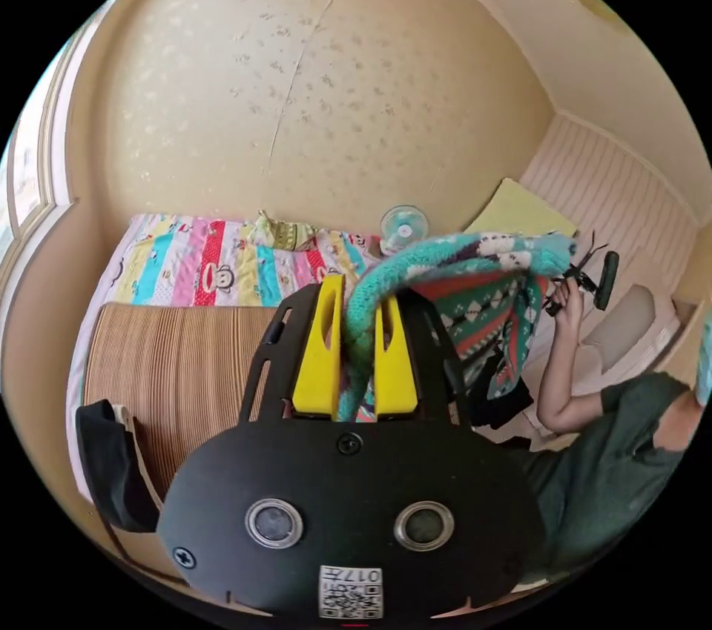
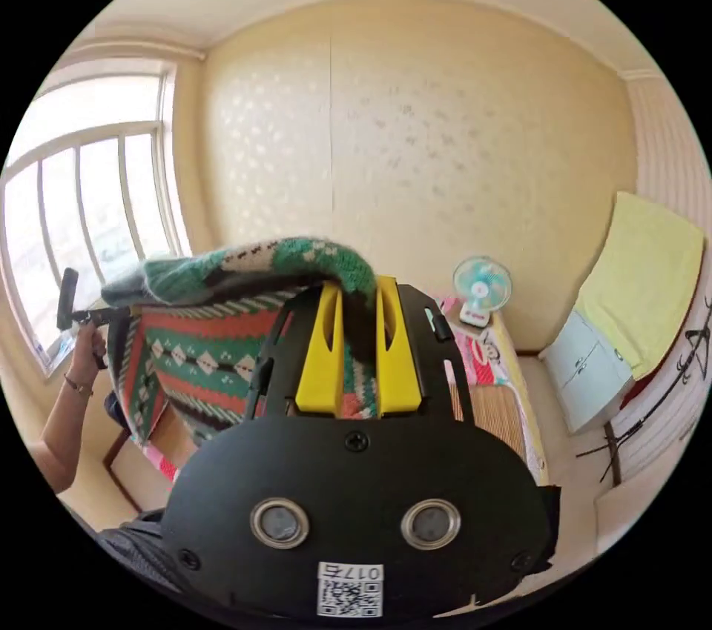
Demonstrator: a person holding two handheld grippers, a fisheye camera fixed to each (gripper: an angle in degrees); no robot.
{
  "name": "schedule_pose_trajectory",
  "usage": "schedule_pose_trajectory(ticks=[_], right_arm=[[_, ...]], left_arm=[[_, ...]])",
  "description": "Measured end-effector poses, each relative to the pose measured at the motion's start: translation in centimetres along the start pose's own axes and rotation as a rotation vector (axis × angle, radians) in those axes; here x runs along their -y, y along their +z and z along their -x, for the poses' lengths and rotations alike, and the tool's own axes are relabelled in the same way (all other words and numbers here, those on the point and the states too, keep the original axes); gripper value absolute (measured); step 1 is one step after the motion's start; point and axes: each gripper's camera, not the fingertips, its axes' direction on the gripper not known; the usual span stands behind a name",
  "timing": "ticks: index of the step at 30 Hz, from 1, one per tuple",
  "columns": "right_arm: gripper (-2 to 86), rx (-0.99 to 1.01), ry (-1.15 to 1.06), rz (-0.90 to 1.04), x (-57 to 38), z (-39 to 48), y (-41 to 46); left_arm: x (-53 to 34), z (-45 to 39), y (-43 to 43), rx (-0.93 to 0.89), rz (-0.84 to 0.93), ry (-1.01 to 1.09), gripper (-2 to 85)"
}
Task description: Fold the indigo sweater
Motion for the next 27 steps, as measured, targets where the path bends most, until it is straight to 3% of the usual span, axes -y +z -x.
schedule_pose_trajectory(ticks=[2,4,6,8,10,15,18,22,27], right_arm=[[10.1,0.128,0.041,0.351,4.3,-4.6,15.2],[10.6,0.235,0.095,0.610,4.5,-7.8,25.1],[10.2,0.284,0.149,0.703,2.9,-10.3,30.7],[9.1,0.294,0.161,0.720,-0.4,-12.2,35.1],[8.7,0.291,0.149,0.814,-4.1,-13.1,39.2],[9.6,0.332,0.183,1.245,-16.4,-13.8,50.9],[8.4,0.402,0.126,1.431,-21.9,-12.0,55.7],[2.8,0.430,-0.160,1.576,-24.7,-7.4,60.1],[0.9,0.332,-0.383,1.610,-24.2,-4.2,64.8]], left_arm=[[3.8,5.6,4.3,0.119,0.097,-0.178,14.4],[4.7,10.0,6.9,0.250,0.145,-0.328,16.2],[3.1,14.7,8.7,0.269,0.122,-0.472,13.7],[1.4,17.7,11.1,0.192,0.171,-0.487,13.7],[-0.7,20.4,14.9,0.120,0.319,-0.451,13.5],[-9.6,26.9,25.6,0.023,0.885,-0.434,11.4],[-12.1,29.5,27.6,0.034,1.049,-0.422,10.3],[-11.1,34.2,27.9,0.043,1.126,-0.447,9.2],[-4.5,42.8,25.8,0.101,1.013,-0.475,8.8]])
